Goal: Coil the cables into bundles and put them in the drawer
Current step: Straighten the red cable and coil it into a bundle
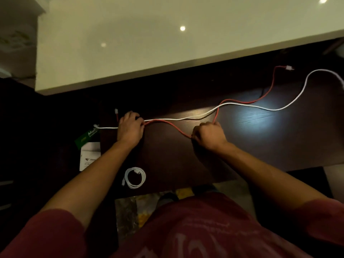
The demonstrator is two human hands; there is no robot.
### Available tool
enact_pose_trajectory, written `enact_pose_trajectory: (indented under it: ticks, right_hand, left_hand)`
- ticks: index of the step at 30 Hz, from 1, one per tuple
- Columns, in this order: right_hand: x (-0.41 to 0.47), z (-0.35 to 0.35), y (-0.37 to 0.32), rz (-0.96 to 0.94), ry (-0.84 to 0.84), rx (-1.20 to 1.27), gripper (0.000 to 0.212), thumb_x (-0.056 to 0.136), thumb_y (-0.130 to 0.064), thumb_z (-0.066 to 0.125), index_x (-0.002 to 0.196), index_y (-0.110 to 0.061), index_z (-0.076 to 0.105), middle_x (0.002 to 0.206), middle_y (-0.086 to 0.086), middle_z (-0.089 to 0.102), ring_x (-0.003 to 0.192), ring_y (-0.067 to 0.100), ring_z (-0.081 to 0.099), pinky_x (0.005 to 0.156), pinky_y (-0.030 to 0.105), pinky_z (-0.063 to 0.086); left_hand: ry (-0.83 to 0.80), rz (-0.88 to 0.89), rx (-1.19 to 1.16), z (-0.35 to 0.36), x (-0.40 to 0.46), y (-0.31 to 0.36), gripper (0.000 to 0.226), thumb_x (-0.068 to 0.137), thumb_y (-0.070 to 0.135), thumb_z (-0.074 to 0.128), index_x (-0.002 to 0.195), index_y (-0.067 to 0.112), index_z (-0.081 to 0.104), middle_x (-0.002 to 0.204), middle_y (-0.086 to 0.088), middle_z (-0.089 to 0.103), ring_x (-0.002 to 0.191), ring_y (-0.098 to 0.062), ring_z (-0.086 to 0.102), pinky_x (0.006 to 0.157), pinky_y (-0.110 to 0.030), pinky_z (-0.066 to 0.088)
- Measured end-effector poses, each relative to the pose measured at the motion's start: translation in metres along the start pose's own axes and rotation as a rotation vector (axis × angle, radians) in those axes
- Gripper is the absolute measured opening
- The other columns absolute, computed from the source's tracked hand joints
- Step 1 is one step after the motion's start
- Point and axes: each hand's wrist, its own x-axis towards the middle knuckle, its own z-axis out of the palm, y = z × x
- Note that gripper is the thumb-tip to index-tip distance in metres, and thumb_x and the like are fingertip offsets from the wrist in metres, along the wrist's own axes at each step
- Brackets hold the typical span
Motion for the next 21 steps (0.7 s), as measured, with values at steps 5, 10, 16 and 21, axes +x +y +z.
enact_pose_trajectory:
  ticks: [5, 10, 16, 21]
  right_hand:
    - [-0.003, -0.04, 0.024, 0.086, 0.068, 0.523, 0.012, 0.096, -0.032, 0.064, 0.091, -0.024, 0.071, 0.092, 0.002, 0.075, 0.091, 0.025, 0.07, 0.079, 0.037, 0.05]
    - [-0.019, -0.126, 0.031, 0.015, 0.244, 1.053, 0.024, 0.101, -0.025, 0.062, 0.077, -0.021, 0.064, 0.049, -0.006, 0.055, 0.042, 0.004, 0.044, 0.05, 0.029, 0.036]
    - [-0.064, -0.206, 0.042, -0.104, 0.455, 1.509, 0.027, 0.106, -0.02, 0.05, 0.087, -0.011, 0.067, 0.039, -0.007, 0.042, 0.034, 0.008, 0.029, 0.047, 0.032, 0.016]
    - [-0.095, -0.203, 0.038, -0.124, 0.459, 1.582, 0.029, 0.104, -0.026, 0.045, 0.09, -0.014, 0.068, 0.041, -0.002, 0.045, 0.035, 0.014, 0.033, 0.049, 0.033, 0.019]
  left_hand:
    - [0.118, -0.132, -0.177, -0.028, -0.003, 0.016, 0.015, 0.092, 0.021, 0.063, 0.099, 0.008, 0.068, 0.107, -0.016, 0.064, 0.108, -0.038, 0.056, 0.092, -0.046, 0.044]
    - [0.218, -0.298, -0.367, -0.066, -0.004, 0.029, 0.013, 0.094, 0.019, 0.06, 0.105, 0.011, 0.059, 0.086, -0.01, 0.068, 0.08, -0.032, 0.063, 0.076, -0.041, 0.051]
    - [0.231, -0.322, -0.595, -0.083, -0.008, 0.033, 0.036, 0.104, 0.034, 0.052, 0.086, 0.007, 0.067, 0.072, -0.014, 0.066, 0.071, -0.033, 0.064, 0.069, -0.041, 0.051]
    - [0.08, -0.165, -0.955, -0.117, -0.011, 0.065, 0.045, 0.104, 0.029, 0.054, 0.062, 0.014, 0.055, 0.042, 0.003, 0.049, 0.041, -0.016, 0.05, 0.057, -0.032, 0.041]
